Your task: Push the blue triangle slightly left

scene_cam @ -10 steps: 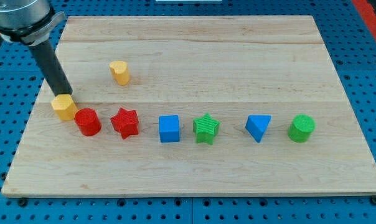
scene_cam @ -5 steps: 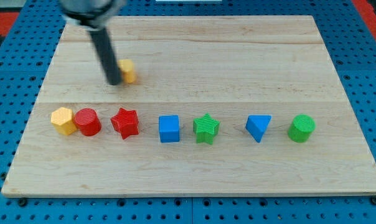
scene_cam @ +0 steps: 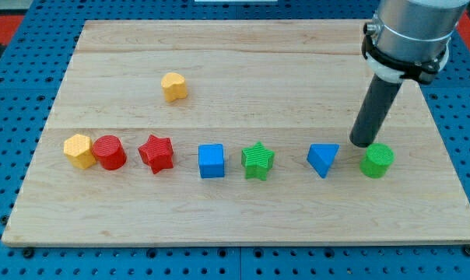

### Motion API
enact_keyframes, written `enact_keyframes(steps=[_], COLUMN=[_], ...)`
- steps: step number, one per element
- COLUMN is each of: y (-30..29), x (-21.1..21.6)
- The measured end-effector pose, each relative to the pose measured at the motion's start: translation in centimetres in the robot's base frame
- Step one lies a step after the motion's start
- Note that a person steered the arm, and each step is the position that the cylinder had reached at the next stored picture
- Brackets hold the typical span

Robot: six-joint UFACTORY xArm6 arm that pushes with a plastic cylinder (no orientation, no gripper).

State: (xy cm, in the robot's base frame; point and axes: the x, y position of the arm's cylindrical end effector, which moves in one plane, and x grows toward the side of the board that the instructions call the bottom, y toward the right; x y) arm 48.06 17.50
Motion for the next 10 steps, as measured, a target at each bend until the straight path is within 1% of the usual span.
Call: enact_keyframes(steps=[4, 5, 6, 9, 10], y=[-2.4, -3.5, -3.6, -7.1, -6.3], x=[1.8, 2.7, 4.7, 5.5, 7.4])
